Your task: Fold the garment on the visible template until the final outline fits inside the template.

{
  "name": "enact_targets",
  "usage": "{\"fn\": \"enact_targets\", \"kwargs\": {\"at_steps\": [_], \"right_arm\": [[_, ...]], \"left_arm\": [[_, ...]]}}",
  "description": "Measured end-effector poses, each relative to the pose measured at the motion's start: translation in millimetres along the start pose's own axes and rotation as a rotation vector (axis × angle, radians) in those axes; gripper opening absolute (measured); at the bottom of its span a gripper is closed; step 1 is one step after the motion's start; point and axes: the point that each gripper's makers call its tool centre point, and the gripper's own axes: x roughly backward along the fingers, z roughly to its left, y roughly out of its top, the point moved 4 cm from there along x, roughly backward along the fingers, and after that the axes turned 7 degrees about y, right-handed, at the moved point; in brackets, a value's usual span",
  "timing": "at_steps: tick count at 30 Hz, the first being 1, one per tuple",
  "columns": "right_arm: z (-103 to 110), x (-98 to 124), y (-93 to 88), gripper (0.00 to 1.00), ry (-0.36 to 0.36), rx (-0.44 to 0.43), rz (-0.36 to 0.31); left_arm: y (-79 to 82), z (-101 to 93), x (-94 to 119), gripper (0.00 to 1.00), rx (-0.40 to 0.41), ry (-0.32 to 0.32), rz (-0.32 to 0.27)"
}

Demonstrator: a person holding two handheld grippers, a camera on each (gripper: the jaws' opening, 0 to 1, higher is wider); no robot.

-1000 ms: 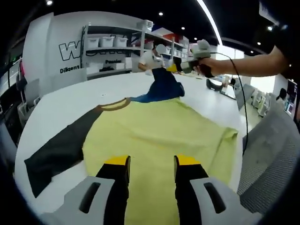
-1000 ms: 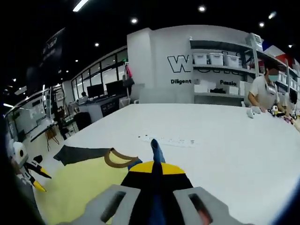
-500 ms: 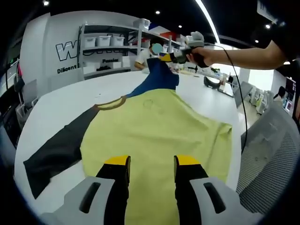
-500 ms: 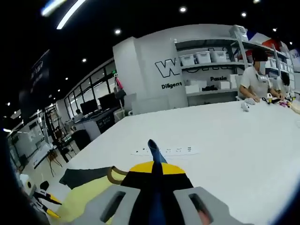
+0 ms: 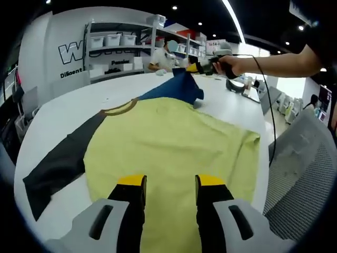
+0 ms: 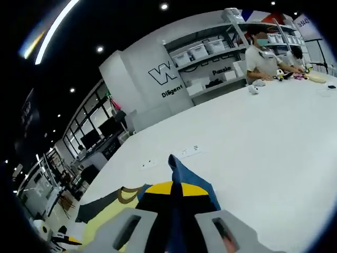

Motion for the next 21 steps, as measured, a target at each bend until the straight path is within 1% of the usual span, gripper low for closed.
{"fn": "enact_targets", "kwargs": {"at_steps": [1, 3, 6, 7, 8, 9, 10, 11, 12, 13, 14, 15, 16, 17, 18, 19, 20, 21], "right_arm": [[-4, 1, -6.4, 0.00, -0.016, -0.004, 0.018], [-9, 4, -14.5, 0.00, -0.030, 0.011, 0.033], [-14, 6, -20.2, 0.00, -0.043, -0.003, 0.042], [-17, 8, -25.8, 0.00, -0.045, -0.031, 0.048], [-19, 10, -28.7, 0.00, -0.053, -0.021, 0.060], [-20, 13, -27.8, 0.00, -0.061, -0.016, 0.056], [-21, 15, -24.5, 0.00, -0.073, -0.018, 0.035], [-18, 19, -16.3, 0.00, -0.073, -0.052, -0.001], [-17, 19, -8.8, 0.00, -0.054, -0.037, -0.013], [-10, 20, 2.0, 0.00, -0.032, 0.016, -0.030], [-4, 23, 10.1, 0.00, -0.032, 0.055, -0.034], [4, 24, 20.5, 0.00, -0.021, 0.067, -0.055], [11, 25, 26.3, 0.00, -0.003, 0.064, -0.069], [23, 25, 35.1, 0.00, 0.028, 0.064, -0.090], [25, 24, 41.5, 0.00, 0.037, 0.073, -0.101], [28, 24, 44.1, 0.00, 0.043, 0.080, -0.106], [40, 21, 51.3, 0.00, 0.067, 0.103, -0.112], [47, 20, 53.7, 0.00, 0.079, 0.109, -0.114]], "left_arm": [[-0.5, -0.2, 0, 0.31, 0.000, -0.001, 0.001], [-1.2, -0.5, -1, 0.31, 0.000, -0.004, 0.005], [-2.4, -0.7, -1, 0.31, -0.001, -0.005, 0.009], [-2.9, -1.0, -2, 0.31, 0.000, -0.006, 0.011], [-3.0, -1.1, -2, 0.31, 0.000, -0.007, 0.011], [-3.3, -0.9, -2, 0.31, 0.000, -0.007, 0.012], [-3.5, -1.0, -3, 0.31, 0.001, -0.008, 0.014], [-4.1, -1.4, -3, 0.31, 0.003, -0.009, 0.016], [-4.4, -1.8, -3, 0.31, 0.003, -0.011, 0.018], [-4.8, -2.2, -3, 0.31, 0.002, -0.013, 0.019], [-4.9, -2.5, -3, 0.31, 0.001, -0.015, 0.020], [-4.9, -2.8, -3, 0.31, 0.001, -0.017, 0.020], [-4.9, -3.1, -3, 0.31, 0.002, -0.020, 0.021], [-5.0, -3.5, -4, 0.32, 0.002, -0.022, 0.022], [-4.9, -4.1, -4, 0.32, 0.001, -0.025, 0.022], [-4.8, -4.3, -4, 0.31, -0.001, -0.026, 0.021], [-4.5, -5.1, -4, 0.31, -0.003, -0.028, 0.021], [-4.6, -5.3, -5, 0.31, -0.003, -0.030, 0.022]]}}
